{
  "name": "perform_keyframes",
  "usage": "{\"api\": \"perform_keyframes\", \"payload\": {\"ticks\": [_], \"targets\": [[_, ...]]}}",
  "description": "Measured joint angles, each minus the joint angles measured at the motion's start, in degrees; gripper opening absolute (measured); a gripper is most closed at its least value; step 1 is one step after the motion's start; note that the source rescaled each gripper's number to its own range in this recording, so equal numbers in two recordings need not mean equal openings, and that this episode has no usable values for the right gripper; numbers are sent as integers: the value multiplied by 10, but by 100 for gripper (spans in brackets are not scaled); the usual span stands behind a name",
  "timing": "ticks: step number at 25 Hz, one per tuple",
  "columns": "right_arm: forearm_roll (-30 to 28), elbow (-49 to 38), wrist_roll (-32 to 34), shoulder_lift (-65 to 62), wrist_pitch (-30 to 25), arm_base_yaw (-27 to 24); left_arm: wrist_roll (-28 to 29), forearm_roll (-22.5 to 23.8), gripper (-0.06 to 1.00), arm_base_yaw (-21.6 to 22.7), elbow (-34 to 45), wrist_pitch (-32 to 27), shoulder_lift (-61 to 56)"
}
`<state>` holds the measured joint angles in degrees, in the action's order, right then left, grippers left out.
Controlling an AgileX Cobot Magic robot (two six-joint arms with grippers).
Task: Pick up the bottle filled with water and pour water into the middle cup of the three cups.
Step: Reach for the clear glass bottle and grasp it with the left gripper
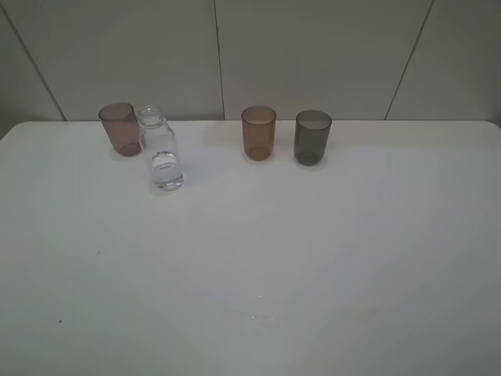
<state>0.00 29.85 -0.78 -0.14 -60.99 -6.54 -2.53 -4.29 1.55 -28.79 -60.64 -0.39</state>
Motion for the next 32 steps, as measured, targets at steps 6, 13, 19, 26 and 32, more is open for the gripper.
{"api": "perform_keyframes", "payload": {"ticks": [6, 13, 19, 26, 32], "targets": [[0, 0, 0, 0, 0, 0, 0, 0, 100, 0, 0, 0, 0], [0, 0, 0, 0, 0, 0, 0, 0, 100, 0, 0, 0, 0], [0, 0, 0, 0, 0, 0, 0, 0, 100, 0, 0, 0, 0], [0, 0, 0, 0, 0, 0, 0, 0, 100, 0, 0, 0, 0], [0, 0, 0, 0, 0, 0, 0, 0, 100, 0, 0, 0, 0]]}}
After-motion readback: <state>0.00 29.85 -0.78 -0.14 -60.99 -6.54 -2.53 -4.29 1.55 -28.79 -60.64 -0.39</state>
